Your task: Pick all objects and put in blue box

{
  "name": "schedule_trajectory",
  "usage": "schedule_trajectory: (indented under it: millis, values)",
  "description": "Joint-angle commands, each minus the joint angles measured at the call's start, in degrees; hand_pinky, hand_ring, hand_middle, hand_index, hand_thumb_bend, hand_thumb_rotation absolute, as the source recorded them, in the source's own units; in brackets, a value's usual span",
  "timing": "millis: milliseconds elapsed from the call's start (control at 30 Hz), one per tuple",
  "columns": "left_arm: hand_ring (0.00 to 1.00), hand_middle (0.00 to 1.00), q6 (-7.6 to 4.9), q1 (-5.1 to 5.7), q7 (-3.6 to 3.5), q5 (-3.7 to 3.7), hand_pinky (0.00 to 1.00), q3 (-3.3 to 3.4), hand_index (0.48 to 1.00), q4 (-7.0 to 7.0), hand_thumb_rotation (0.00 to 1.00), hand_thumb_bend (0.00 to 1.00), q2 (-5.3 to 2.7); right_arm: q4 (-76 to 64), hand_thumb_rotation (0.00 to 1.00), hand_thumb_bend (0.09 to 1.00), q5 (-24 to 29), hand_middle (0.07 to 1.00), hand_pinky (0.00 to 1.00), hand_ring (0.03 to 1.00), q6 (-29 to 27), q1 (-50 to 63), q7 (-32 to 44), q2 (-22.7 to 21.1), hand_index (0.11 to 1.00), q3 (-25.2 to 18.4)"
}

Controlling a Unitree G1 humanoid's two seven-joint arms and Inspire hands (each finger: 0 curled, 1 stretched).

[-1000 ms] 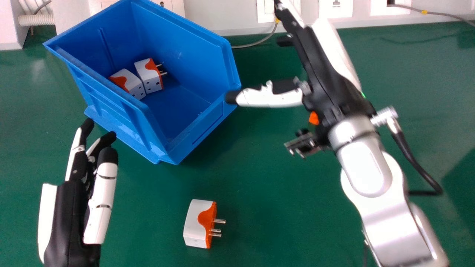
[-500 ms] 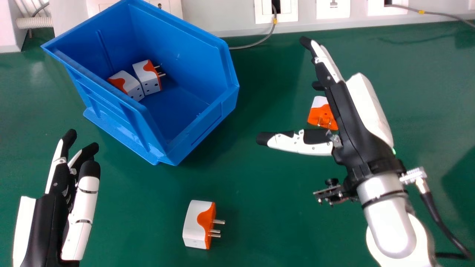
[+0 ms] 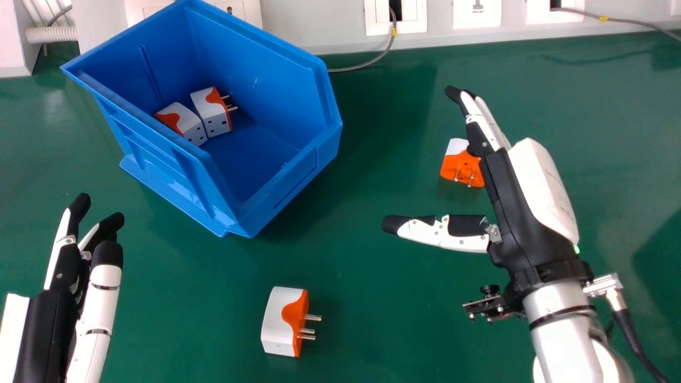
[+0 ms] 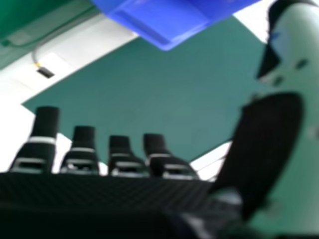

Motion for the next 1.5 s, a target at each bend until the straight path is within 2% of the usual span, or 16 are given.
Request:
schedule_trajectory:
  millis: [0, 167, 467, 667, 833, 933, 1133, 1233, 1467]
  values:
    - [0.92, 0.91, -1.87, 0.29, -0.08, -0.41, 0.87, 0.63, 0.97, 0.38, 0.97, 0.43, 0.06, -0.5, 0.28, 0.639, -1.0, 0.972, 0.8, 0.943, -0.7, -0.7, -1.0, -0.7, 0.931, -1.0]
    - [0.92, 0.91, -2.29, 0.58, 0.0, -0.89, 0.87, 0.99, 0.973, 1.08, 0.97, 0.43, -0.08, 0.4, 0.29, 0.632, -2.8, 0.985, 0.8, 0.958, 0.7, -2.4, -0.2, -1.8, 0.94, -1.7]
    - [0.92, 0.9, -2.56, 1.41, 0.12, -0.93, 0.88, 0.94, 0.978, 1.15, 0.98, 0.44, -0.67, 5.3, 0.29, 0.623, -4.1, 0.998, 0.82, 0.978, 2.9, -8.5, 1.5, -4.4, 0.949, -2.7]
    - [0.93, 0.91, -1.86, 1.71, -0.1, -1.1, 0.89, 0.77, 0.983, 0.5, 0.99, 0.44, -1.03, 13.5, 0.3, 0.621, -3.2, 1.0, 0.86, 0.986, 4.4, -15.4, 3.3, -6.7, 0.96, -3.4]
    - [0.93, 0.91, -1.94, 1.74, -0.27, -1.11, 0.9, 0.92, 0.987, 0.65, 1.0, 0.45, -1.15, 18.6, 0.29, 0.619, -2.9, 1.0, 0.87, 0.989, 5.2, -19.7, 3.7, -7.6, 0.964, -3.4]
    - [0.93, 0.91, -1.74, 2.02, -0.42, -1.16, 0.9, 0.91, 0.989, 0.21, 1.0, 0.45, -1.22, 23.3, 0.29, 0.62, -2.9, 1.0, 0.87, 0.986, 5.2, -23.0, 3.4, -8.1, 0.964, -3.2]
    - [0.94, 0.91, -2.49, 1.77, -0.78, -1.21, 0.9, 1.35, 0.991, 1.24, 1.0, 0.45, -0.95, 32.6, 0.28, 0.634, -3.4, 0.994, 0.86, 0.979, 5.1, -29.3, 3.3, -9.5, 0.954, -2.2]
    - [0.94, 0.91, -2.49, 1.93, -0.92, -1.15, 0.9, 1.53, 0.992, 0.95, 1.0, 0.45, -0.89, 37.2, 0.29, 0.646, -4.0, 0.986, 0.86, 0.974, 5.4, -32.5, 3.2, -9.9, 0.944, -1.1]
    - [0.94, 0.91, -2.58, 2.13, -1.42, -1.69, 0.9, 1.89, 0.994, 0.95, 1.0, 0.45, -0.81, 47.5, 0.29, 0.666, -4.5, 0.964, 0.86, 0.965, 6.4, -39.3, 3.3, -10.3, 0.912, 2.3]
